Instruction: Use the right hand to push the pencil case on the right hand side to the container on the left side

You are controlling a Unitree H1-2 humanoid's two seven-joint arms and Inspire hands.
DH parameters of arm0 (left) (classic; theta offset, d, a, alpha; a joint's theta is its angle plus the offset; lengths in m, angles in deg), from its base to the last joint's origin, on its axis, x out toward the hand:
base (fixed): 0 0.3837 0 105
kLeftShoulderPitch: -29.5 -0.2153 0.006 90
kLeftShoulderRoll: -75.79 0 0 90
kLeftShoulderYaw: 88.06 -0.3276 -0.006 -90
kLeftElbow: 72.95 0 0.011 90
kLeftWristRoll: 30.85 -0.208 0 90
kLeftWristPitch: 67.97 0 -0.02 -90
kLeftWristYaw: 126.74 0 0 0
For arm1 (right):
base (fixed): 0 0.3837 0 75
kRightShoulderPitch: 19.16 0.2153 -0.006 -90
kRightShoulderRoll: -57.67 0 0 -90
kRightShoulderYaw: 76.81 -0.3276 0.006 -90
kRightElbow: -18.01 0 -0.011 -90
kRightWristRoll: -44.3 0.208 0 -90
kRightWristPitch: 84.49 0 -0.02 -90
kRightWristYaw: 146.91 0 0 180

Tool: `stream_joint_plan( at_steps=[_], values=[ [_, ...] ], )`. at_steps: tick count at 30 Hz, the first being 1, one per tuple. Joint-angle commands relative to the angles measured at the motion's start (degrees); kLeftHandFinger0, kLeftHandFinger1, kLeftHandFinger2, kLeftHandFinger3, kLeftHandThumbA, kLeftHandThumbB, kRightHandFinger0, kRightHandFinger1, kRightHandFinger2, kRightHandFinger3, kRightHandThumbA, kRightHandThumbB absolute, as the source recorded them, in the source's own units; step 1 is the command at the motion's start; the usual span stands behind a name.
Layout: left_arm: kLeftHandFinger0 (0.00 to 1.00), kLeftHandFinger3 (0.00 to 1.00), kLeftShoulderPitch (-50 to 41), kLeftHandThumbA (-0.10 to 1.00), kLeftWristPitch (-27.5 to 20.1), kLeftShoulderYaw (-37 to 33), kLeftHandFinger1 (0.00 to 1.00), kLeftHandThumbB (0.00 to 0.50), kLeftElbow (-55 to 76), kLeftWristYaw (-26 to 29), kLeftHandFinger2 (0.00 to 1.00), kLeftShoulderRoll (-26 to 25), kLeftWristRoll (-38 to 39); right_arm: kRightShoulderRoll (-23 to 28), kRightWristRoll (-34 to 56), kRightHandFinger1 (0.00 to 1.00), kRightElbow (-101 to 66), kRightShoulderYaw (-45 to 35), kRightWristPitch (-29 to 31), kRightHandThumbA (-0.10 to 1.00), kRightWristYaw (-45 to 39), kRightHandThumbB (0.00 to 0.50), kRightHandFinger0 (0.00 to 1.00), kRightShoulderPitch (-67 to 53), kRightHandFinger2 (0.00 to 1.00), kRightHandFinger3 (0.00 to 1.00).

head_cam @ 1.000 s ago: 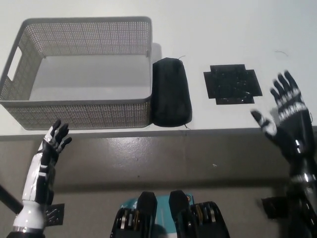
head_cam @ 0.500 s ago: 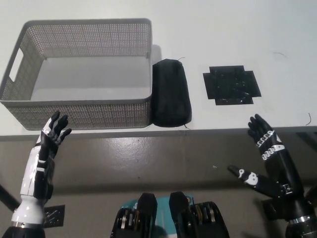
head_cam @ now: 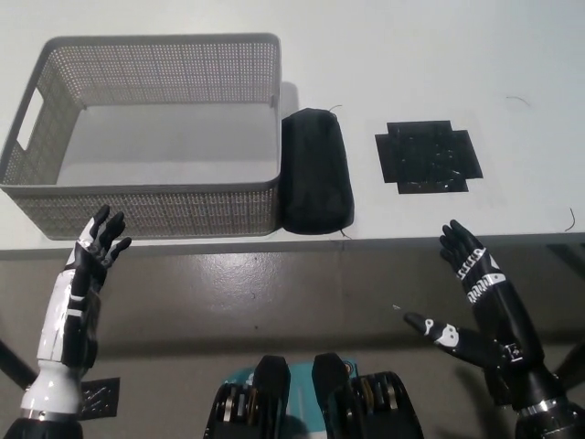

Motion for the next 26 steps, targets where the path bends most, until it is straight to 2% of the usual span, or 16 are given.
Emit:
stream_joint_plan(
  at_steps=[1, 4, 7, 9, 11, 16, 21, 26],
  values=[
    [1.0, 1.0, 0.21, 1.0, -0.84, 0.56, 1.0, 0.11, 0.62, 0.05, 1.0, -0.63, 0.35, -0.62, 0.83, 1.0, -0.84, 0.15, -0.32, 1.0, -0.63, 0.3, 1.0, 1.68, 1.0, 1.0],
    [1.0, 1.0, 0.51, 1.0, -1.39, 0.49, 1.0, 0.099, 0.12, 0.11, 1.0, -0.45, 0.09, -0.69, 1.37, 1.0, -1.6, -0.06, -0.57, 1.0, -0.71, 0.29, 1.0, 1.73, 1.0, 1.0],
    [1.0, 1.0, 0.06, 1.0, -1.21, 0.45, 1.0, 0.116, 0.02, 0.06, 1.0, -0.28, 0.36, -0.49, 1.55, 1.0, -2.32, 0.16, -0.85, 1.0, -1.19, 0.315, 1.0, 1.56, 1.0, 1.0],
    [1.0, 1.0, -0.19, 1.0, -1.47, 0.27, 1.0, 0.105, -0.09, -0.02, 1.0, -0.12, 0.38, -0.39, 1.59, 1.0, -2.85, 0.07, -1.36, 1.0, -1.09, 0.322, 1.0, 1.27, 1.0, 1.0],
    [1.0, 1.0, -0.48, 1.0, -1.68, 0.09, 1.0, 0.085, -0.15, -0.12, 1.0, 0.11, 0.58, -0.16, 1.42, 1.0, -3.49, 0.05, -1.77, 1.0, -1.11, 0.306, 1.0, 0.92, 1.0, 1.0],
    [1.0, 1.0, -0.89, 1.0, -1.46, 0.08, 1.0, 0.085, 0.29, 0.02, 1.0, 0.2, 0.57, 0.17, 1.34, 1.0, -2.64, 0.3, -0.25, 1.0, -1.81, 0.258, 1.0, 1.28, 1.0, 1.0],
    [1.0, 1.0, -0.78, 1.0, -1.1, -0.03, 1.0, 0.075, 0.42, -0.17, 1.0, 0.06, 0.71, 0.05, 0.97, 1.0, -2.38, 0.16, -0.29, 1.0, -1.54, 0.239, 1.0, 1.55, 1.0, 1.0],
    [1.0, 1.0, -0.56, 1.0, -0.93, 0.12, 1.0, 0.085, 0.12, -0.11, 1.0, 0.07, 1.06, 0.07, 1.25, 1.0, -2.06, 0.05, -0.42, 1.0, -1.67, 0.232, 1.0, 1.75, 1.0, 1.0]
  ],
)
